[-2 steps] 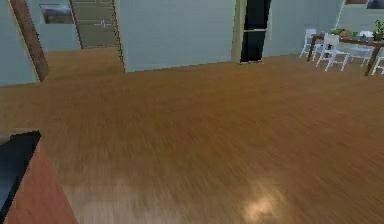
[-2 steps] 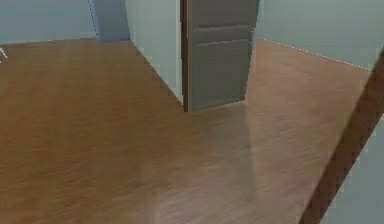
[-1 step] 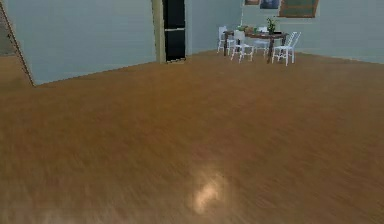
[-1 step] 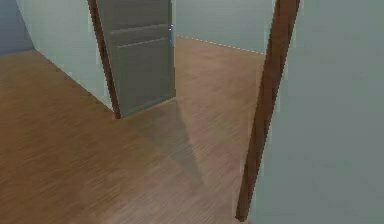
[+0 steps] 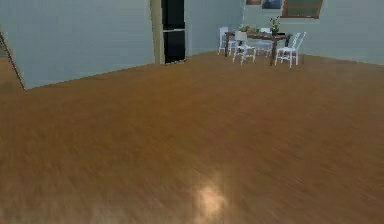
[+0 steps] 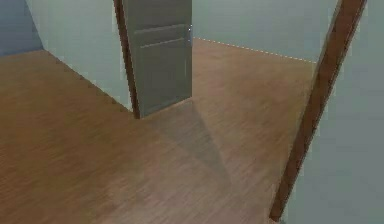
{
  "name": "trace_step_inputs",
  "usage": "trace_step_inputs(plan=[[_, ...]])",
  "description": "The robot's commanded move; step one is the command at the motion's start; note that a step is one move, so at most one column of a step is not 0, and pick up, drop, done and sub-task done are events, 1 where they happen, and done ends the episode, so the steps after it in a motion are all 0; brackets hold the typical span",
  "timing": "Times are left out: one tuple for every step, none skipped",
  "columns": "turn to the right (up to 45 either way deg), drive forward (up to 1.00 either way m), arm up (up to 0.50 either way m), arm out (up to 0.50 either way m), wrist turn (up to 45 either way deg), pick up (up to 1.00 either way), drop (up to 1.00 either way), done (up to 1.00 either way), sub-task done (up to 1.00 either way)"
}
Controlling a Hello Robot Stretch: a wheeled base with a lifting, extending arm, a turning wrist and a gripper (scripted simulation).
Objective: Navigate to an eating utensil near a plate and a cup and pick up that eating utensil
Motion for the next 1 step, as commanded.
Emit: trace_step_inputs(plan=[[-42.0,0.0,0.0,0.0,0.0,0.0,0.0,0.0,0.0]])
